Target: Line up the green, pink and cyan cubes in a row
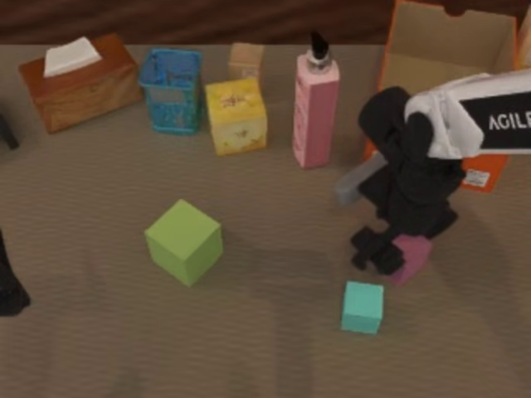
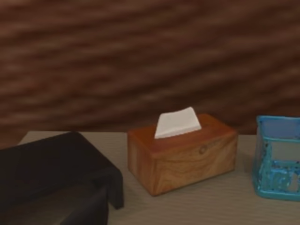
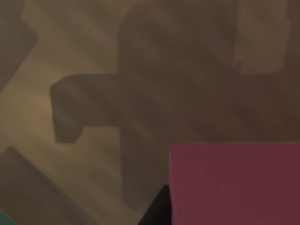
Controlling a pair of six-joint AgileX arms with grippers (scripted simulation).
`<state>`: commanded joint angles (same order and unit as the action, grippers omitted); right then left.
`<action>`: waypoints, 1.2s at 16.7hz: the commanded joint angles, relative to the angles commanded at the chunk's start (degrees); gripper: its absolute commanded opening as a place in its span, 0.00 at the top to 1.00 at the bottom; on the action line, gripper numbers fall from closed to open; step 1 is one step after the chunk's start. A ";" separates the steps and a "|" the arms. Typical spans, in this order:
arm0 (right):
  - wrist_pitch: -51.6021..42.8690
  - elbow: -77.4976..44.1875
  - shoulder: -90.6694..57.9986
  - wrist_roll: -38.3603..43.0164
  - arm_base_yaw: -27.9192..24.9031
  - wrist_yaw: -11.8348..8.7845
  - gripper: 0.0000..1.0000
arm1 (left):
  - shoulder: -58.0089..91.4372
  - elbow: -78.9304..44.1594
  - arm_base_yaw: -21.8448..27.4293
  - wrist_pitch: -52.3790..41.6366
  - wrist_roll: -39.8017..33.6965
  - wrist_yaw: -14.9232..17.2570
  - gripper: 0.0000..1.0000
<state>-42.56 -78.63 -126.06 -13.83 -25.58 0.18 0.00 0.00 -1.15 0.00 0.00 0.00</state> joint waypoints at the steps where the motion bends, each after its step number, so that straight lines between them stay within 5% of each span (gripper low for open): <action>1: -0.70 -0.43 1.54 0.24 0.06 -0.32 1.00 | 0.00 0.00 0.00 0.00 0.00 0.00 0.00; 15: -14.23 -7.54 7.76 0.30 -0.22 -0.39 1.00 | 0.00 0.00 0.00 0.00 0.00 0.00 0.00; 20: -15.50 -9.22 6.93 9.43 -3.66 -0.17 1.00 | 0.00 0.00 0.00 0.00 0.00 0.00 0.00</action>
<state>-58.06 -87.85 -119.14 -4.40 -29.24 0.01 0.00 0.00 -1.15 0.00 0.00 0.00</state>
